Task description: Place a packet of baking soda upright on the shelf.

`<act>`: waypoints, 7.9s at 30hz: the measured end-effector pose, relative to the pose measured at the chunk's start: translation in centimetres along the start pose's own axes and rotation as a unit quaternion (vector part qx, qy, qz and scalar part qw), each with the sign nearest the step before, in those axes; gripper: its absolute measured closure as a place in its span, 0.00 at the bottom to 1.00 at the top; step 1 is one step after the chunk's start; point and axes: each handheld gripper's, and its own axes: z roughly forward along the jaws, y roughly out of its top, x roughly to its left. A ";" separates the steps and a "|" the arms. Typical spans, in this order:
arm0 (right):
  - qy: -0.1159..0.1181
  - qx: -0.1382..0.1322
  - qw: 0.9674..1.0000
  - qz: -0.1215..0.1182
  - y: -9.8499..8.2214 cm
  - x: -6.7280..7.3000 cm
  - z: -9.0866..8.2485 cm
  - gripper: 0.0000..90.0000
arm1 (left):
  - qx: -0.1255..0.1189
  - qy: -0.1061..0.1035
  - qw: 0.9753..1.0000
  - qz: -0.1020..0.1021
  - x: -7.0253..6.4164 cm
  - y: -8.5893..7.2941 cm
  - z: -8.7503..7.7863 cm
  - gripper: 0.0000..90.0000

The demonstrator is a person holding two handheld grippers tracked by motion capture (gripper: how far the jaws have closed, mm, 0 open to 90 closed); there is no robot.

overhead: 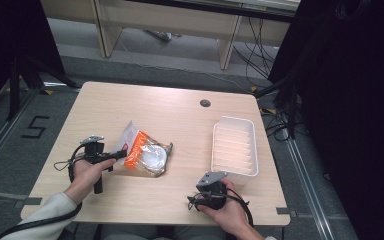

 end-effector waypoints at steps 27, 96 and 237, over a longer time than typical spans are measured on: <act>0.003 -0.004 1.000 -0.003 0.5 0.1 -0.7 0.54 | -0.010 -0.068 0.976 0.209 -7.2 3.8 -1.6 1.00; 0.130 0.101 0.939 -0.303 14.8 -1.1 -7.6 1.00 | 0.039 -0.206 0.914 0.347 -16.1 3.3 -4.4 0.99; 0.045 0.178 0.961 -0.206 16.9 -12.3 -15.8 1.00 | -0.030 -0.074 0.983 0.167 -5.4 -4.2 -6.3 0.30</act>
